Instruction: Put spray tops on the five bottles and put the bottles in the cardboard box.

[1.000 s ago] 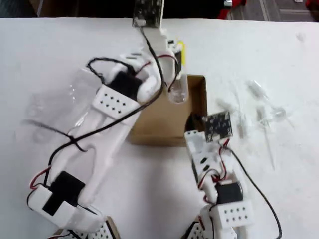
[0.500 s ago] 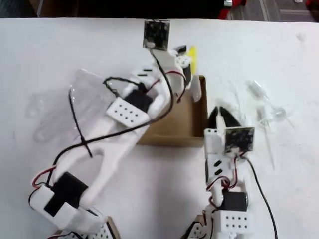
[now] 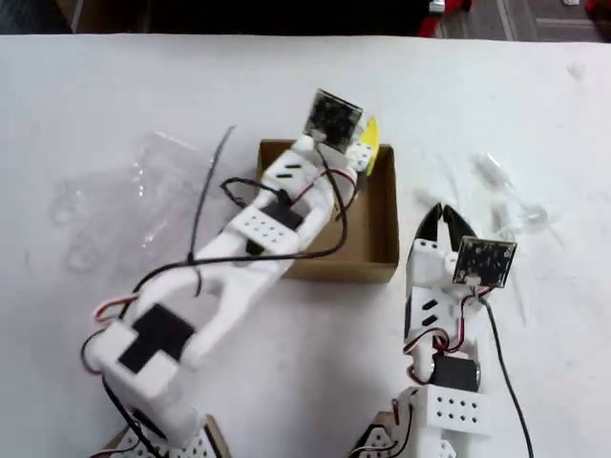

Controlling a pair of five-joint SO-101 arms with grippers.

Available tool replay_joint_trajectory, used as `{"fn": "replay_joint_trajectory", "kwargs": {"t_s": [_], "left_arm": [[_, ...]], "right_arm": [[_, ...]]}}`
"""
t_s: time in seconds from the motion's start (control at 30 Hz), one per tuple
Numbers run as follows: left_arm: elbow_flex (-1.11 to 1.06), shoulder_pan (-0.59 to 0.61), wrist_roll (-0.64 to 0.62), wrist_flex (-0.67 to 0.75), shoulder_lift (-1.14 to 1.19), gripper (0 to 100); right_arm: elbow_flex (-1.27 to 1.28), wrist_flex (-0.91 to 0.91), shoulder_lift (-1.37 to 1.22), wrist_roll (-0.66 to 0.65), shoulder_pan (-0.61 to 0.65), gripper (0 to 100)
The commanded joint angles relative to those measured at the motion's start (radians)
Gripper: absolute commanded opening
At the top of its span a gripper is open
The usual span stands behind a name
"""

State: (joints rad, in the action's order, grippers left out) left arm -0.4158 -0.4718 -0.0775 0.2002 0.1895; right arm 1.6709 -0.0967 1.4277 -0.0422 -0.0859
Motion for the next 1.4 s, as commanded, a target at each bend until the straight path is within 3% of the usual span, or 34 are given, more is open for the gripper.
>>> {"fn": "replay_joint_trajectory", "kwargs": {"t_s": [0.0,0.5,0.77,1.37], "left_arm": [[0.130,-0.015,-0.049,0.031,0.081,2],[0.180,-0.038,-0.078,0.078,0.107,2],[0.336,-0.028,-0.017,0.083,0.325,2],[0.331,-0.028,-0.069,0.081,0.318,4]], "right_arm": [[-0.014,0.070,-0.067,0.009,-0.019,2.1],[-0.170,0.213,-0.484,0.008,-0.062,2.0],[-0.178,0.213,-0.492,0.006,-0.067,2.1],[-0.178,0.214,-0.498,0.000,-0.047,2.1]]}}
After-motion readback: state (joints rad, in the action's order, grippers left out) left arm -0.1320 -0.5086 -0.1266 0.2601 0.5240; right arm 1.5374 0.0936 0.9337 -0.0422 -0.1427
